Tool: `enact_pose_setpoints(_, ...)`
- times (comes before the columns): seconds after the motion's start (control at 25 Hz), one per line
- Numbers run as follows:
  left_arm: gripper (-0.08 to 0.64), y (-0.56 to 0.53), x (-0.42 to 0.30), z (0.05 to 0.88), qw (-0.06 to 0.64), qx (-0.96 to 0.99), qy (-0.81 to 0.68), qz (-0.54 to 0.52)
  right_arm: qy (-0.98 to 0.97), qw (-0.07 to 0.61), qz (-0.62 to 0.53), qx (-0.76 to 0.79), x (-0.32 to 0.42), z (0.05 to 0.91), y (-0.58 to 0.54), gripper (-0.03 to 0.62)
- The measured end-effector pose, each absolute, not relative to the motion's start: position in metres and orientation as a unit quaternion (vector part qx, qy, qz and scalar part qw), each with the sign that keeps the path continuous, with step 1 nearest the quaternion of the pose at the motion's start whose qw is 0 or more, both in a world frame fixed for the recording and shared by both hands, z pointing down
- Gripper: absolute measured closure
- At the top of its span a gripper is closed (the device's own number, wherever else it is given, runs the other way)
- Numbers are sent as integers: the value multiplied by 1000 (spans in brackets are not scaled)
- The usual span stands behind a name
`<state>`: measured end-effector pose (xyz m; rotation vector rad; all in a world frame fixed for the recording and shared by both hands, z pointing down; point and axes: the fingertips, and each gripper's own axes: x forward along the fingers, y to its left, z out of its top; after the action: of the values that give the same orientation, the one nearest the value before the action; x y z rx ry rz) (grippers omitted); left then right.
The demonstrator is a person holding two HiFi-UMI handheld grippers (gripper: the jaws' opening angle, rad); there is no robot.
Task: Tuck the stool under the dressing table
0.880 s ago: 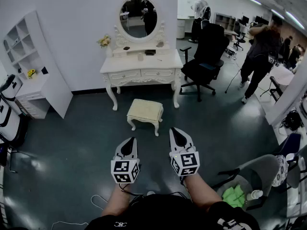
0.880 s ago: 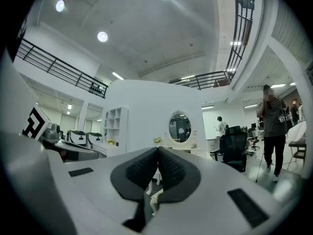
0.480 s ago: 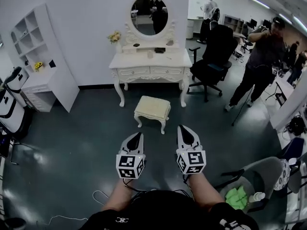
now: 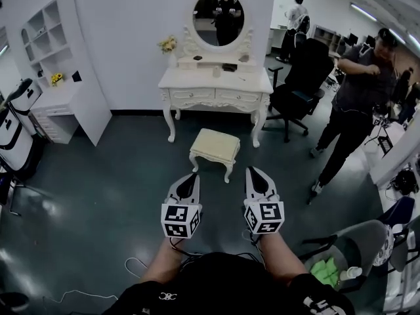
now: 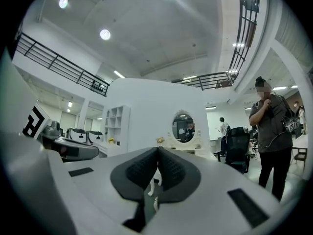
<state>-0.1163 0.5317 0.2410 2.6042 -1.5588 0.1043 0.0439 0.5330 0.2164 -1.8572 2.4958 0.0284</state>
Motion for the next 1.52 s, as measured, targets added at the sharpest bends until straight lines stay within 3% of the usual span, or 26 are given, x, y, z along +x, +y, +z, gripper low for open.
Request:
enact_pose_setpoints(0.8,546,425,-175,262,42,835,-548,36,817,16,18,-576,6,238,411,575)
enact_pose_setpoints(1.52,548,41,-100,285,75,846,-523,76,808,-13,-42,-588,71,271,31,575)
